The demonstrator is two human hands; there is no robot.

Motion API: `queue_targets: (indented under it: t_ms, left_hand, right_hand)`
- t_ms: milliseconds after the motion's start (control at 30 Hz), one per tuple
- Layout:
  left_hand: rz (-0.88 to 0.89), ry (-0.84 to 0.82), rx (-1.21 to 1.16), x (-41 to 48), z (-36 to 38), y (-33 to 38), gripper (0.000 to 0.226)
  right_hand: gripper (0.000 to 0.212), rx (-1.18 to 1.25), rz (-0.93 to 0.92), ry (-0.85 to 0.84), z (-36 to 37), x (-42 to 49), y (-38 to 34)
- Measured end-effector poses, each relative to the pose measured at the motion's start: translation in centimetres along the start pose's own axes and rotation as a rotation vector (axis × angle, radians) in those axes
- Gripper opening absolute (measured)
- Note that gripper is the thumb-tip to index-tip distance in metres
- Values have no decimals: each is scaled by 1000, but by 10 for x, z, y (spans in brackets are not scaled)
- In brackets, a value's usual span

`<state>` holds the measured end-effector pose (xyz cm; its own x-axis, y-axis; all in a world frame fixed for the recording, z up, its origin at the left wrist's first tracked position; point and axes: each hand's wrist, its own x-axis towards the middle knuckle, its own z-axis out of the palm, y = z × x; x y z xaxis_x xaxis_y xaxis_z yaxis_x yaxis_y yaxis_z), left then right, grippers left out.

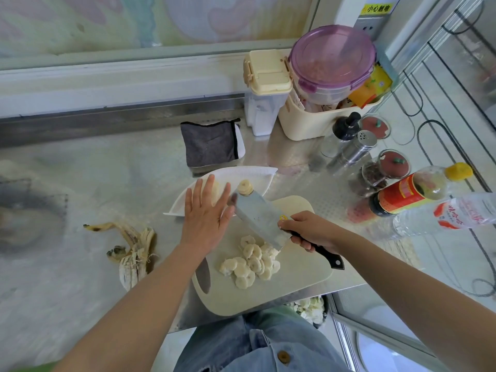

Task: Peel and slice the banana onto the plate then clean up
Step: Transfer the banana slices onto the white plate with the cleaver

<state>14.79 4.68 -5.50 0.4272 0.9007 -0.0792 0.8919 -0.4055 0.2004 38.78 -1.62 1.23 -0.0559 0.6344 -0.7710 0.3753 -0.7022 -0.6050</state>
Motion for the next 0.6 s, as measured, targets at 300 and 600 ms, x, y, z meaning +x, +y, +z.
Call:
queue_targets:
  t_ms: [300, 600]
  left_hand:
    - [-4, -50, -22, 13, -4, 14, 72]
    - [-68, -61, -38, 8, -6, 5, 66]
  right_hand:
    - [27, -48, -11, -55, 3, 6, -16]
    - [32, -2, -43, -31, -12, -5, 6]
